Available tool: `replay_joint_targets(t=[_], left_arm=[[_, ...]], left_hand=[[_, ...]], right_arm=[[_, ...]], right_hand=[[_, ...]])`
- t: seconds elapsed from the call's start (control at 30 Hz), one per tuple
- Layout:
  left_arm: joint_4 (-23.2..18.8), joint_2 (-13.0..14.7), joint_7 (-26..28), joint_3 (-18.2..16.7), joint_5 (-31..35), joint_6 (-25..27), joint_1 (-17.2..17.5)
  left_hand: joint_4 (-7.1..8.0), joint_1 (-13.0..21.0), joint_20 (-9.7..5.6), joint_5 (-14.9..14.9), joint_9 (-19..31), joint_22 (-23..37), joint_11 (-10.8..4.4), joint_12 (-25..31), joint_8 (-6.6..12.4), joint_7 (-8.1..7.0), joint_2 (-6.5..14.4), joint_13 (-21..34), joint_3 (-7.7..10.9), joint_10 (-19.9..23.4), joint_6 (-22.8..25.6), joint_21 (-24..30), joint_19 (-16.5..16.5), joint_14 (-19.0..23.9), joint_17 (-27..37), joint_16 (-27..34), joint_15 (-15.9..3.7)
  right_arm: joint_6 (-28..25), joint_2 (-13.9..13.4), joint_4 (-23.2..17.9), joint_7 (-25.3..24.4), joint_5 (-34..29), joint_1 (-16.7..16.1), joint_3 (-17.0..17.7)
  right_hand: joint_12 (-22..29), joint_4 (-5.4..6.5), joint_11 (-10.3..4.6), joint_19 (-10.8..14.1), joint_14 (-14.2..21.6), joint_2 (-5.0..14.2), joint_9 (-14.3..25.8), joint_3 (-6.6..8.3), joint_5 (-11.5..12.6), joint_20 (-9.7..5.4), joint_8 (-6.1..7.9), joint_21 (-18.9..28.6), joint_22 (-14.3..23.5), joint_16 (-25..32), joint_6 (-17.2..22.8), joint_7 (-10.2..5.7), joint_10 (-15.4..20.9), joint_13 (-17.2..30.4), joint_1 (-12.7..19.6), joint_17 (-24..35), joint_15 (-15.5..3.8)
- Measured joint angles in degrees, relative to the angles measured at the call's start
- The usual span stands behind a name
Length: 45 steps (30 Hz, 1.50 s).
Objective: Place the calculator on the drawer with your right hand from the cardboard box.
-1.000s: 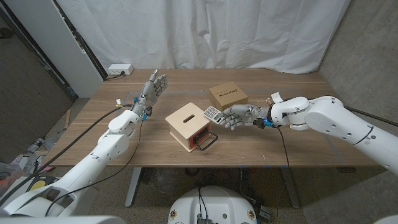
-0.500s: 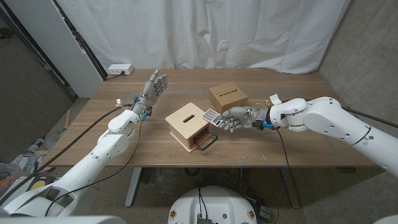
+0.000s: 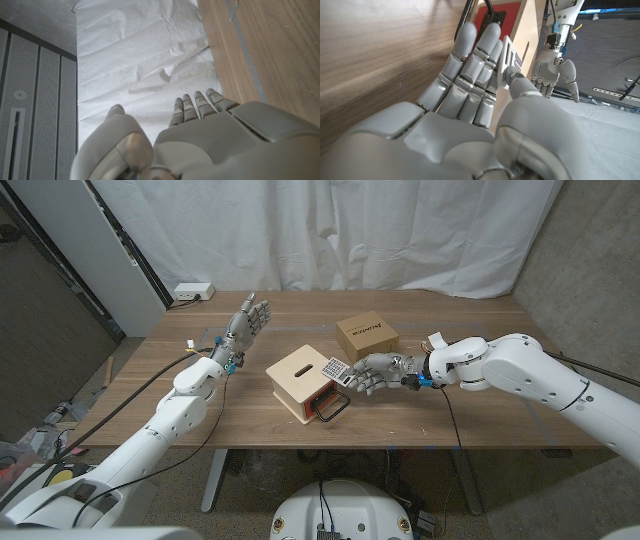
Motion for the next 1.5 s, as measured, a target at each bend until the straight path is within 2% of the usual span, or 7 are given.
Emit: replay_joint_targets(t=[0.73, 1.23, 1.43, 1.5], left_arm=[[0.24, -0.19, -0.29, -0.09, -0.32, -0.27, 0.45], [0.0, -0.12, -0.05, -0.42, -0.62, -0.55, 1.03], [0.26, -0.28, -0.08, -0.49, -0.69, -0.65, 1.14], [0.34, -0.32, -0.12, -0.51, -0.75, -0.75, 1.16]], left_hand=[[0.0, 0.61, 0.0, 0.0, 0.0, 0.0, 0.0, 0.0, 0.0, 0.0, 0.61, 0.0, 0.0, 0.0, 0.0, 0.01, 0.0, 0.0, 0.0, 0.0, 0.0], [0.0, 0.61, 0.0, -0.39, 0.0, 0.0, 0.0, 0.0, 0.0, -0.21, 0.6, 0.0, 0.0, 0.0, 0.21, 0.01, 0.0, 0.0, 0.0, 0.0, 0.0], [0.0, 0.6, 0.0, -0.38, 0.0, 0.0, 0.0, 0.0, 0.0, -0.21, 0.6, 0.0, 0.0, 0.0, 0.21, 0.01, 0.0, 0.0, 0.0, 0.0, 0.0], [0.0, 0.6, 0.0, -0.38, 0.0, 0.0, 0.0, 0.0, 0.0, -0.21, 0.6, 0.0, 0.0, 0.0, 0.21, 0.01, 0.0, 0.0, 0.0, 0.0, 0.0]], right_arm=[[-0.7, 2.07, 1.37, 0.62, -0.66, 1.55, -1.88], [-0.71, 3.15, 1.94, 0.97, -1.19, 2.18, -2.67], [-0.59, 3.42, 1.95, 0.99, -1.3, 2.31, -2.77], [-0.55, 3.6, 1.95, 0.99, -1.33, 2.43, -2.81]], right_hand=[[0.0, 0.01, -0.17, 0.01, 0.93, 0.0, -0.02, -0.01, 0.05, 0.0, -0.28, 1.11, 1.22, 1.31, -0.01, -0.01, -0.17, 0.26, 0.0, -0.43, 0.27], [0.0, 0.01, -0.61, 0.01, 0.94, 0.0, 0.31, -0.01, 0.22, 0.01, -0.49, 1.99, 2.14, 2.54, -0.82, -0.83, -0.64, 0.8, 0.0, -0.37, 0.27], [0.0, 0.5, -0.36, -0.19, 0.93, 0.27, 0.09, -0.5, 0.33, -0.2, -1.27, 2.28, 2.74, 3.39, -1.25, -1.2, -1.57, 0.8, -0.27, -0.26, 0.28], [-0.31, 0.66, -0.42, -0.36, 0.93, 0.76, 0.09, -0.66, 0.33, -0.03, -1.56, 2.28, 2.8, 3.39, -1.75, -0.71, -1.84, 0.8, -0.76, -0.26, 0.28]])
